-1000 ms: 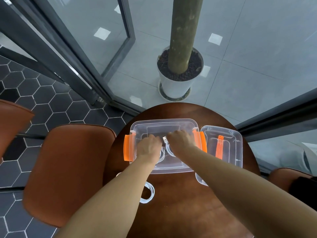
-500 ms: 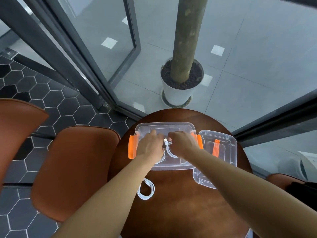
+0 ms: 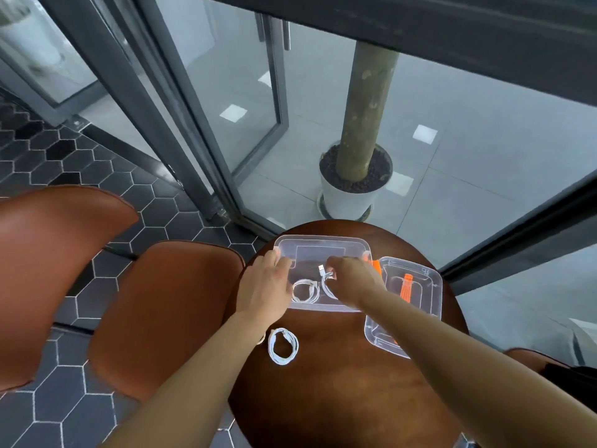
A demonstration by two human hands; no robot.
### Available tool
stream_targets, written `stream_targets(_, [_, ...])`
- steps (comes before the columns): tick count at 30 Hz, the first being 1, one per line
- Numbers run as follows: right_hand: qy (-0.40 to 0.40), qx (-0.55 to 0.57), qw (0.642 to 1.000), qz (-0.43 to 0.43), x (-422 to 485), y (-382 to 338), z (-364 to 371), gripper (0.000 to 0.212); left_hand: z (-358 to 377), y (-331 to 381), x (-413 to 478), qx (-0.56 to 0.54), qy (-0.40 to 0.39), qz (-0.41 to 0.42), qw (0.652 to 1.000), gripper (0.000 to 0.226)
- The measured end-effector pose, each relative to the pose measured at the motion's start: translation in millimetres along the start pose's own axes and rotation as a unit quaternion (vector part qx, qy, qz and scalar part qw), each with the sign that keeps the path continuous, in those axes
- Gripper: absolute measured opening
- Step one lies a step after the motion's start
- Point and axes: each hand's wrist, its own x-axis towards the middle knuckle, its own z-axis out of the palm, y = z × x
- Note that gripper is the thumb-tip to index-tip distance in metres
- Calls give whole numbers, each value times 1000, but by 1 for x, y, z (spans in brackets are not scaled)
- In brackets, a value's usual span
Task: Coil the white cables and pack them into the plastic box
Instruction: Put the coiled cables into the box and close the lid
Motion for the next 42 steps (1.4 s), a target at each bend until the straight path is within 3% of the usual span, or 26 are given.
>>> stream_targets(11, [36,39,998,-25,-40,-37,27,24,-4,-26,-64,19,-12,-75,997,39])
stream_targets(16, [-6,39,999,-37,-56,-60,56,19,11,-50,-88,29,-54,-99,993,36])
stream_targets(20, [-59,76,995,18,-60,-67,82,13,29,-65,-97,10,-87,-122,989,25])
stream_targets(26, [-95,62,989,97,-45,-55,120,25,65,-77,-95,-60,-125,-164,977,25])
stream_targets(34, [-125,24,984,123,-27,-48,164,43,108,-93,-73,-140,-119,-264,947,38])
stream_targets(38, [-116,19,983,139,-20,-52,172,37,122,-98,-61,-156,-129,-294,934,42])
stream_targets(42, [-114,10,983,147,-19,-55,176,15,131,-98,-55,-130,-130,-285,941,35])
